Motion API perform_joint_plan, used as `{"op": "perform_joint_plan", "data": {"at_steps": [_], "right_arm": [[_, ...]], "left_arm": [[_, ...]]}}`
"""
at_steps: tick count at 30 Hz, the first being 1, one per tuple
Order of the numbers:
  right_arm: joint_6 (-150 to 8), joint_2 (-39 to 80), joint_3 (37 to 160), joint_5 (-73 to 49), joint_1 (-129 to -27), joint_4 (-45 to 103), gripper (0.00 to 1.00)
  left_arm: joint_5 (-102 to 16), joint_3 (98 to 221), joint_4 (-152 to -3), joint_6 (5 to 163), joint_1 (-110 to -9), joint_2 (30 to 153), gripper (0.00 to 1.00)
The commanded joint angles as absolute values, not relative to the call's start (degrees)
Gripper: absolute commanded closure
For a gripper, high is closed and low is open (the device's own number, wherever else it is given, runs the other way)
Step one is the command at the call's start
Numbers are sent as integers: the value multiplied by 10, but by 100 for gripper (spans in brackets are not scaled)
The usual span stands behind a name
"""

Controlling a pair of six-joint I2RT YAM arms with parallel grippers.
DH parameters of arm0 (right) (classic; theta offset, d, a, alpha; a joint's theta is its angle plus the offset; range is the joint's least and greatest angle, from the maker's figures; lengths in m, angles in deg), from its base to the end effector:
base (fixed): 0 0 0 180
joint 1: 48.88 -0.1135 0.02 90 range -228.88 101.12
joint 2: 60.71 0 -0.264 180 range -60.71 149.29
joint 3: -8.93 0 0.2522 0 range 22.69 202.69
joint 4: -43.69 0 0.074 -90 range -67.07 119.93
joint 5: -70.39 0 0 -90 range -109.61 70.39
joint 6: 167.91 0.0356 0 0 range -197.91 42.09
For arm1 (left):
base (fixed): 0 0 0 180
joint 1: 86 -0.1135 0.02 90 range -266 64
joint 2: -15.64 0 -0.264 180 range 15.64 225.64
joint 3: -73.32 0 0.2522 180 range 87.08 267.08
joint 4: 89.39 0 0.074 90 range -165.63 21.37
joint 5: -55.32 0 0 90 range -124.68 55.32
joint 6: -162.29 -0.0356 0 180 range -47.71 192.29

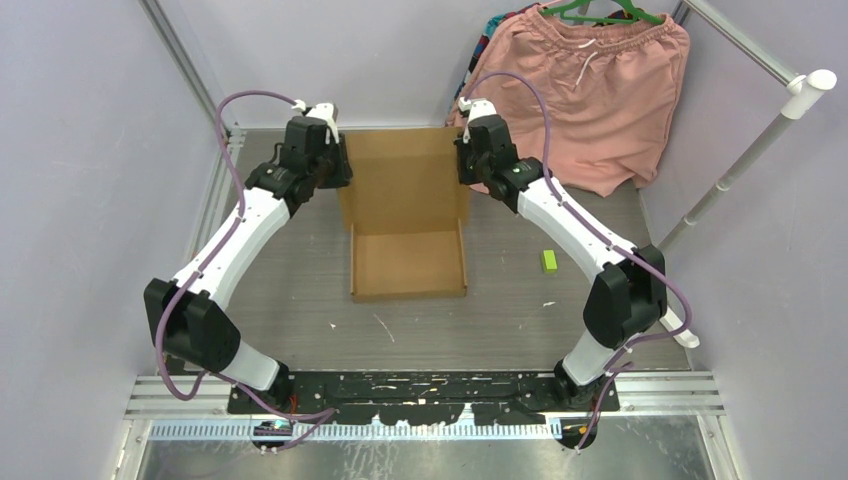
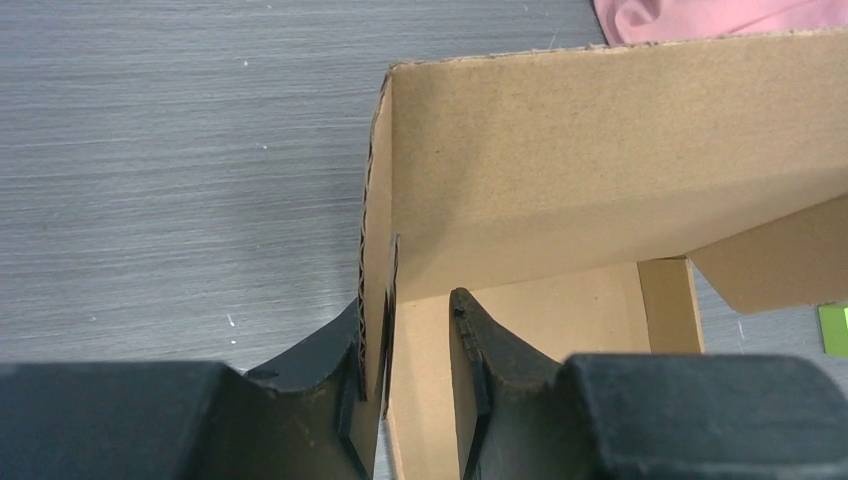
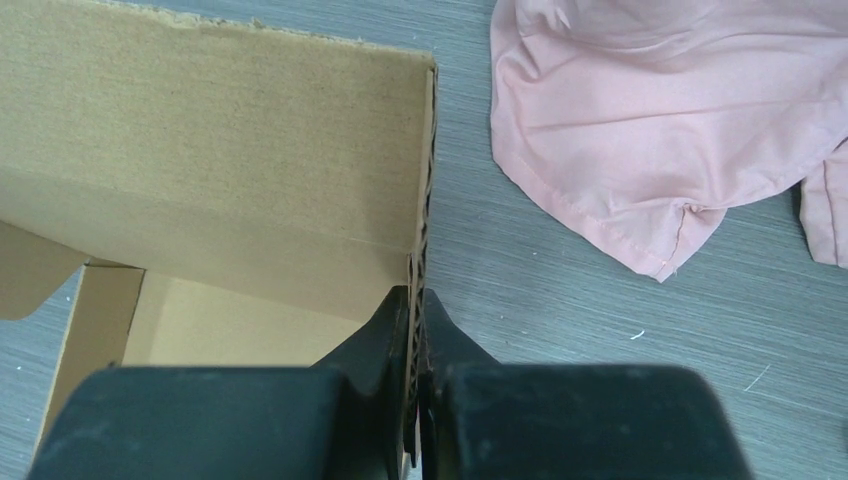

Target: Fold the paper box

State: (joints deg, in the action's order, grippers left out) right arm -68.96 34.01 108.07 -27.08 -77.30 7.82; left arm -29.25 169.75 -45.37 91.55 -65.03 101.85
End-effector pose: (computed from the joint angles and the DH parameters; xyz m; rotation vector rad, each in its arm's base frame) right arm 0.3420 0.1798 0.3390 -0.2824 2.1057 0.2500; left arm 0.3203 -0.1191 0.3608 -0.0226 2.1732 -0.3022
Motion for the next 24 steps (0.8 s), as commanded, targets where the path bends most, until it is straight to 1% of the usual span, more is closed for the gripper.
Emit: {"op": "perform_joint_plan", "data": {"at_steps": [1, 14, 24], "right_arm": [[-655, 301, 1080, -317, -795, 135, 97], [-606, 306, 1067, -415, -823, 152, 99], [-567, 315, 1055, -464, -824, 171, 99]], "left_arm": [[-274, 1694, -504, 941, -635, 985, 70], [-207, 1673, -535, 964, -609, 975, 70], [-199, 1657, -574, 977, -608, 988, 70]]}}
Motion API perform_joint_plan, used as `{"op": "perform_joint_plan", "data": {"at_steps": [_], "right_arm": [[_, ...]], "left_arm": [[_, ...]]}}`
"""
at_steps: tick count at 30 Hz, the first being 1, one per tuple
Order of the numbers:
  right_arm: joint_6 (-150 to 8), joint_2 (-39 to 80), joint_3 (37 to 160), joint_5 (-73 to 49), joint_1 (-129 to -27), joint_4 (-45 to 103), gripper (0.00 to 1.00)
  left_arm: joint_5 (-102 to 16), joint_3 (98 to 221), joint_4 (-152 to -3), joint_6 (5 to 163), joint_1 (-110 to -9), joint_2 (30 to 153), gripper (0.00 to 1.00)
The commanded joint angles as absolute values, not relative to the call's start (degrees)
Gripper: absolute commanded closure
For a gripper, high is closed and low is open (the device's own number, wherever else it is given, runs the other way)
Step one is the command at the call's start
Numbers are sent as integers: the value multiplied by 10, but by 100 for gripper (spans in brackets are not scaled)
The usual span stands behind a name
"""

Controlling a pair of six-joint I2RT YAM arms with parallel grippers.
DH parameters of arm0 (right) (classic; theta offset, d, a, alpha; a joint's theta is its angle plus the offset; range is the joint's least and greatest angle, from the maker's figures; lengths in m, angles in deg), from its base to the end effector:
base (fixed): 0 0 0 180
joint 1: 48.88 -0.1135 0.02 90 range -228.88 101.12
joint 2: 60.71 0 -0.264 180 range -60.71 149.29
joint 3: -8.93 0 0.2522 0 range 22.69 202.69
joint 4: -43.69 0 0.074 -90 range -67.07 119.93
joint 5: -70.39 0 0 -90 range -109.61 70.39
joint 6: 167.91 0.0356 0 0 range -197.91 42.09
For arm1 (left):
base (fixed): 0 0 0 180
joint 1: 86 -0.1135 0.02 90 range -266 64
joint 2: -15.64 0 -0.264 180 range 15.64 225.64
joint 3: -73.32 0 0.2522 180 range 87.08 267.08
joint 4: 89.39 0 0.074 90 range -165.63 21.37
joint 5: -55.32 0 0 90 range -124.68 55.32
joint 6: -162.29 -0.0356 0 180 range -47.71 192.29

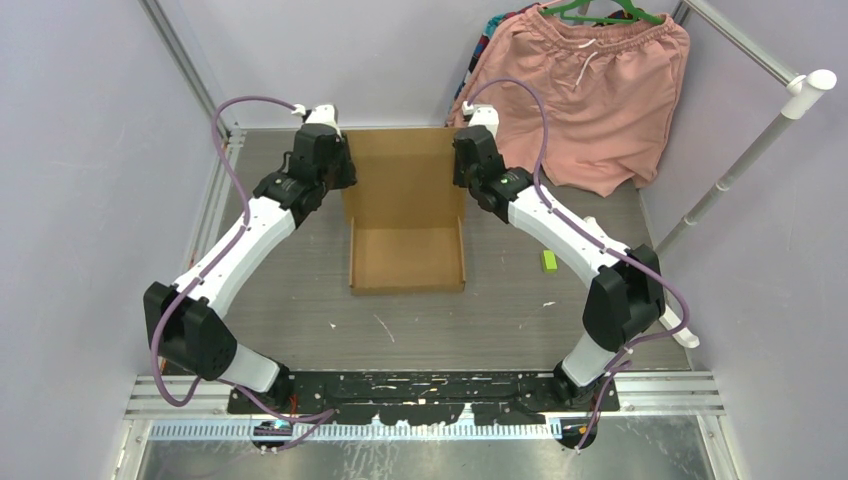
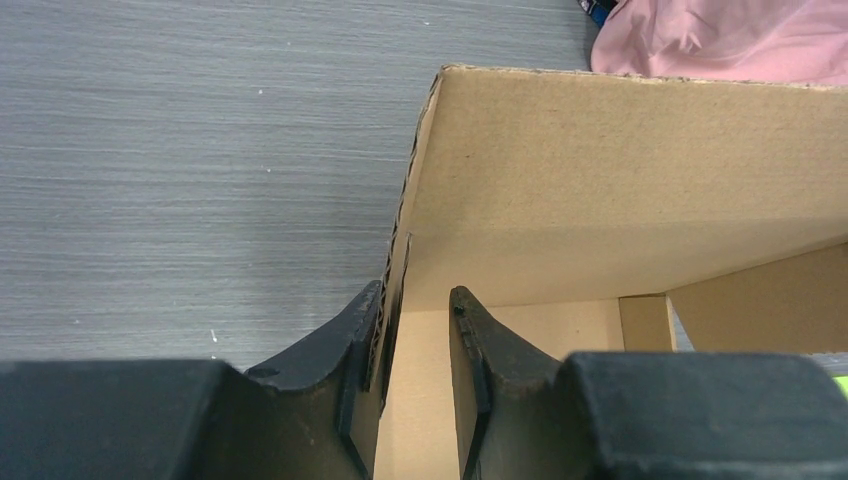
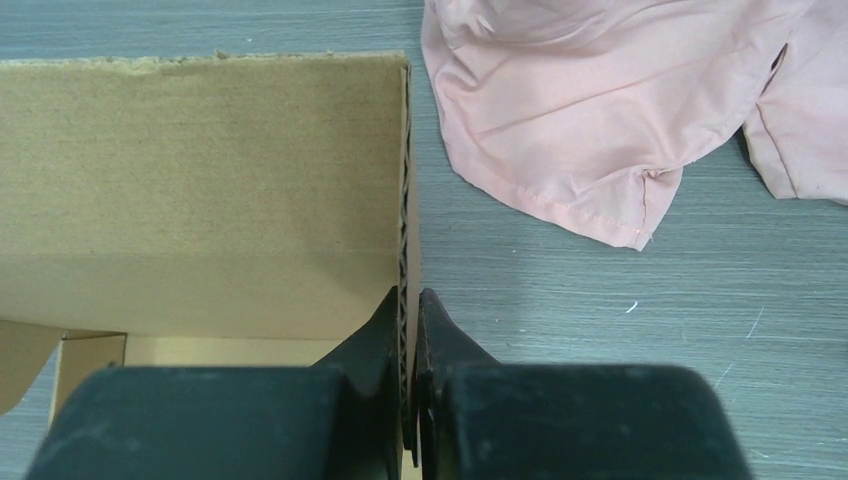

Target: Fold the paper box

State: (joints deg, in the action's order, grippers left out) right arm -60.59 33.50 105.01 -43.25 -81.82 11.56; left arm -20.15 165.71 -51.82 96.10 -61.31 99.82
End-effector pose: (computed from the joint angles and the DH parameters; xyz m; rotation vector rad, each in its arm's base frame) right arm 0.3296 0.1966 0.3313 -0.0343 2.0522 0.1109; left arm 0.3103 -0.1328 0.3590 -0.1384 2.0707 -0.2566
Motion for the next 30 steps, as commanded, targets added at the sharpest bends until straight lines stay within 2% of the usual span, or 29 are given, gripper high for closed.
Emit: {"op": "perform_joint_plan", "data": {"at_steps": [1, 17, 30], "right_arm": [[-563, 316, 1055, -467, -825, 172, 99], [-534, 326, 1040, -525, -828, 204, 99], [-524, 322, 1015, -561, -838, 234, 99]], "left_arm": [[-200, 1655, -577, 979, -608, 990, 70], [-167, 1622, -614, 1029, -596, 994, 71], [-74, 1630, -581, 1071, -569, 998, 73]]}}
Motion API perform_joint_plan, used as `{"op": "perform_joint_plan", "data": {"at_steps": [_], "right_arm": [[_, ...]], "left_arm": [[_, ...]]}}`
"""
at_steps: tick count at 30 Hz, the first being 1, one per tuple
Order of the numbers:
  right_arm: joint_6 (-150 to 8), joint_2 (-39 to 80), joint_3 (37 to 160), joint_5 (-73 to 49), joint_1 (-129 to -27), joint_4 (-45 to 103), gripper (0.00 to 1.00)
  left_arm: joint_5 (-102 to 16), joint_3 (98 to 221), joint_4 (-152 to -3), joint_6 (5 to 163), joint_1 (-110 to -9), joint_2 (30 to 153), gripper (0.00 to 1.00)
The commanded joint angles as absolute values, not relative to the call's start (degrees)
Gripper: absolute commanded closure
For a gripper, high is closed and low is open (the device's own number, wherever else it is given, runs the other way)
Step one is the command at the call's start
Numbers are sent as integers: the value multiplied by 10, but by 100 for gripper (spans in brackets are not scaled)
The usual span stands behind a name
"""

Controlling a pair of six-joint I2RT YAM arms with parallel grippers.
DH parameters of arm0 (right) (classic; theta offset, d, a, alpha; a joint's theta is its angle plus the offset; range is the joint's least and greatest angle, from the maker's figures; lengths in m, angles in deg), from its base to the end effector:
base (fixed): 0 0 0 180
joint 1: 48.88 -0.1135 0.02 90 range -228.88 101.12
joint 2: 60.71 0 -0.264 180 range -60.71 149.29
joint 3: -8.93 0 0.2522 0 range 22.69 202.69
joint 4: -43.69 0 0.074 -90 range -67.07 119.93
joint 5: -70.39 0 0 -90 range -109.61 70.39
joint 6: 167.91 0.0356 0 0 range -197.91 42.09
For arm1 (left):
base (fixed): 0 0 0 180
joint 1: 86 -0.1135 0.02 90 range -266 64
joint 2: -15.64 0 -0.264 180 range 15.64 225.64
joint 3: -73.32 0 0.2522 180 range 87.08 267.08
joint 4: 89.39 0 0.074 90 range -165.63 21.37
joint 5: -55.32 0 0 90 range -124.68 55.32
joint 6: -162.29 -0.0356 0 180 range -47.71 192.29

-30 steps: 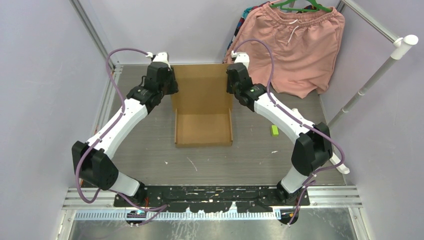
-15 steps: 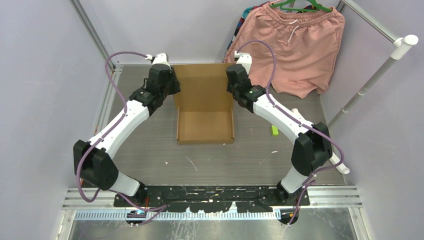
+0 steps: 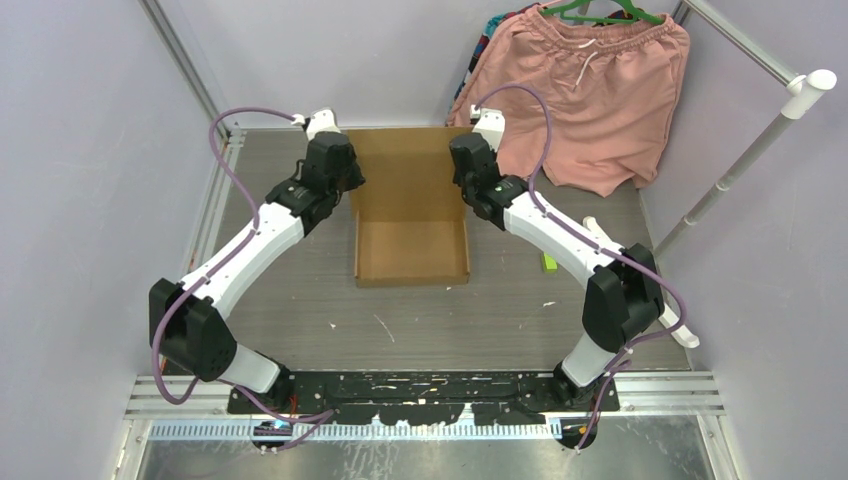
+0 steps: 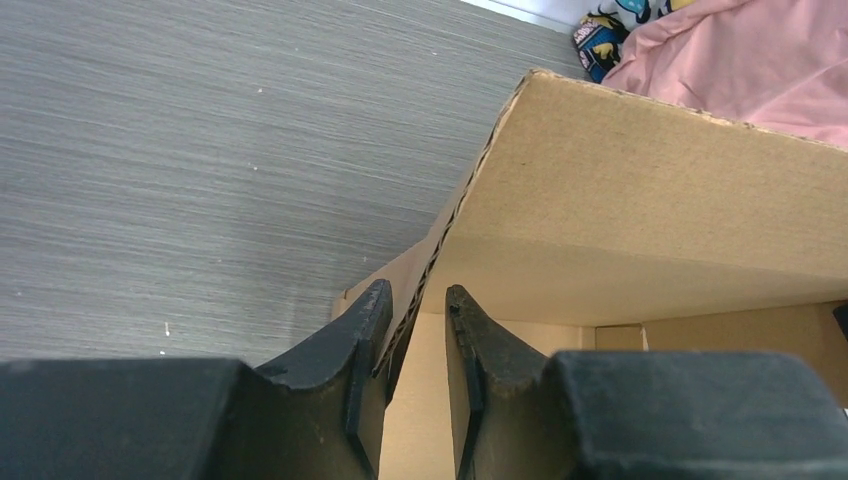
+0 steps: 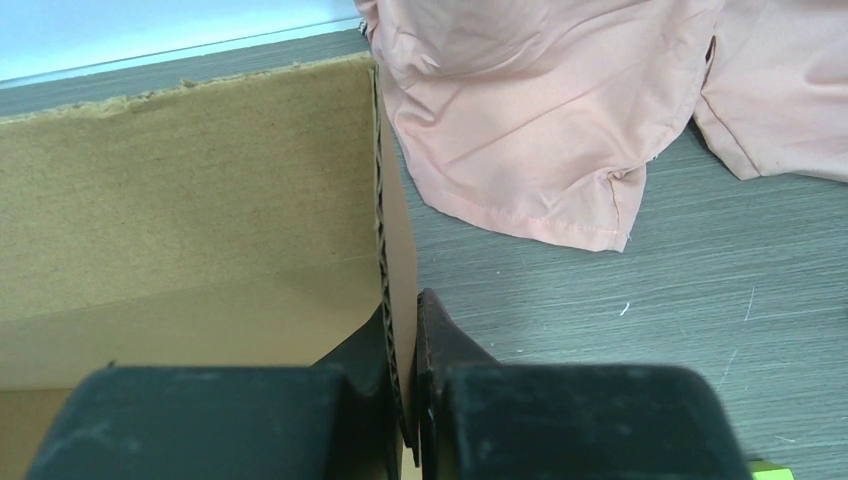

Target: Fold the paper box

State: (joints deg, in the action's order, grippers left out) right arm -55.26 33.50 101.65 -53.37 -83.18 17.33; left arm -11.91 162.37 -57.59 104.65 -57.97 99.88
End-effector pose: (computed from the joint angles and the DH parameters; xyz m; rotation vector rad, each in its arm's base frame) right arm 0.3276 0.1995 0.3218 0.1559 1.9637 0.0399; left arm 0.3066 -0.1476 0.3488 -0.3218 1.9868 -0.2681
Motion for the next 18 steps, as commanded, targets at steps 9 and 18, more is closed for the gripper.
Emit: {"op": "perform_joint_plan", "data": {"at_steps": [9, 18], "right_arm": [[-524, 313, 990, -573, -844, 253, 99], [-526, 297, 959, -599, -855, 272, 99]], "left_arm": [[-29, 1625, -575, 1105, -548, 1004, 74], [5, 1598, -585, 1140, -527, 998, 75]]}}
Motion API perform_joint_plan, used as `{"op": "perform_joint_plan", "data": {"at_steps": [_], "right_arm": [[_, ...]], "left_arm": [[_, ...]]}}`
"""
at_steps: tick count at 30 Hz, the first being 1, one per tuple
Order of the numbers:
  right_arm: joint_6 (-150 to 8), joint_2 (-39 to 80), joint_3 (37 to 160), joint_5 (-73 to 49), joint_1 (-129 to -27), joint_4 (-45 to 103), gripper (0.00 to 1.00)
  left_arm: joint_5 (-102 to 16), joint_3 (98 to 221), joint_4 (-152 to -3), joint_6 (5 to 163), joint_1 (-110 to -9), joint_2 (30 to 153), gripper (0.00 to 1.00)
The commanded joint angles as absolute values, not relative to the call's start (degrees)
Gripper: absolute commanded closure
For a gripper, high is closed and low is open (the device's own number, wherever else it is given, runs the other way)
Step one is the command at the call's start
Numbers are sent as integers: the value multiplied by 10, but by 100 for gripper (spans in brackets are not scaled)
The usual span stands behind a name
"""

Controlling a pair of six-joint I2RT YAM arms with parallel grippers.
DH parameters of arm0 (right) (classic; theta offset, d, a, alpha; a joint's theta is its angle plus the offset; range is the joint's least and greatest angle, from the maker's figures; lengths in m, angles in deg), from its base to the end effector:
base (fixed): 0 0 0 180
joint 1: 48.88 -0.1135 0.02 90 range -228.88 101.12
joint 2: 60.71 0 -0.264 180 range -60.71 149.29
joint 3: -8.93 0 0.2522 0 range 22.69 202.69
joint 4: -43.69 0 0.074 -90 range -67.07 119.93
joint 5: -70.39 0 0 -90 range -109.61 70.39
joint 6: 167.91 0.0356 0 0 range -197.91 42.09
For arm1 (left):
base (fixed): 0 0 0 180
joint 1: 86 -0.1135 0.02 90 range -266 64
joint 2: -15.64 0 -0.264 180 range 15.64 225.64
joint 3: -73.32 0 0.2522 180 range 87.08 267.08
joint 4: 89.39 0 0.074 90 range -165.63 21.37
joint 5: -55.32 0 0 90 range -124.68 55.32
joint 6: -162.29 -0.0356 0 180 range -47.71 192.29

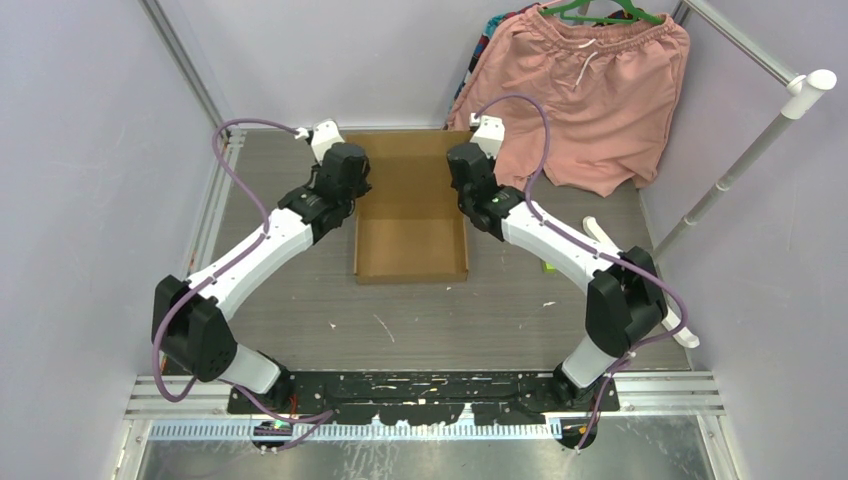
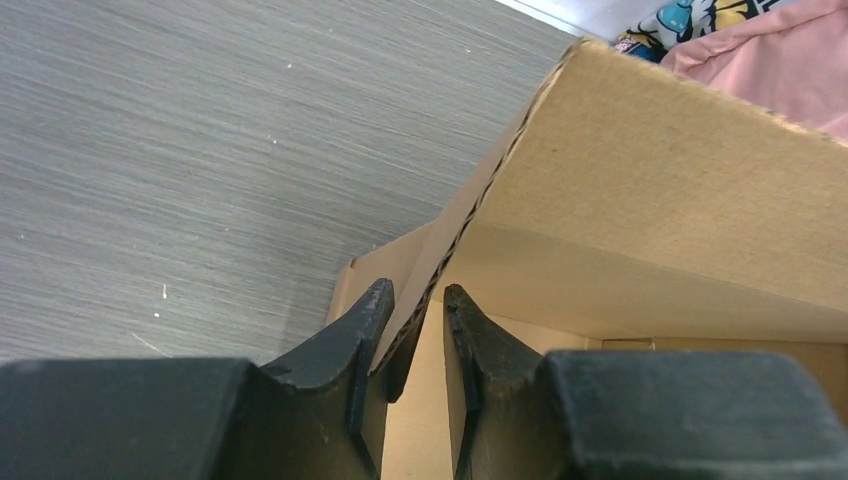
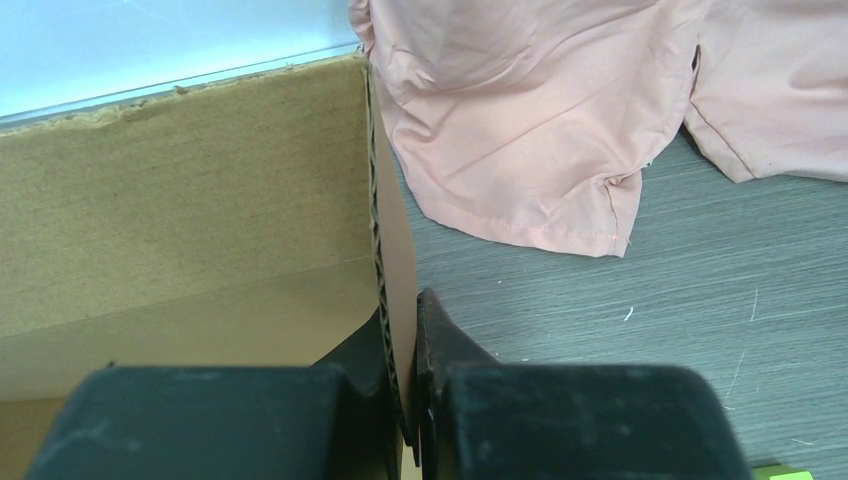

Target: Fold the paper box

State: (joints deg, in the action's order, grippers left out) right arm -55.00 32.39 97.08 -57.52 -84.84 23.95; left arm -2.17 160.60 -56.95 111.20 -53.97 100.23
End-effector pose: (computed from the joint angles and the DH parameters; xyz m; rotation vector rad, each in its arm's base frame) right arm 0.3190 0.2044 0.3127 0.1956 1.8967 0.0295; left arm 0.2961 -0.1627 0.3365 -0.4532 1.9562 -0.1965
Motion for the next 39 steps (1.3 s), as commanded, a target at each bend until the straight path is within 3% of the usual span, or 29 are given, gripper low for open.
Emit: {"op": "perform_joint_plan", "data": {"at_steps": [1, 39], "right_arm": [[-526, 295, 955, -602, -856, 275, 99], [-503, 246, 858, -667, -900, 328, 99]], "left_arm": [[8, 1594, -586, 1142, -525, 995, 75], [62, 1497, -624, 1179, -476, 929, 75]]}}
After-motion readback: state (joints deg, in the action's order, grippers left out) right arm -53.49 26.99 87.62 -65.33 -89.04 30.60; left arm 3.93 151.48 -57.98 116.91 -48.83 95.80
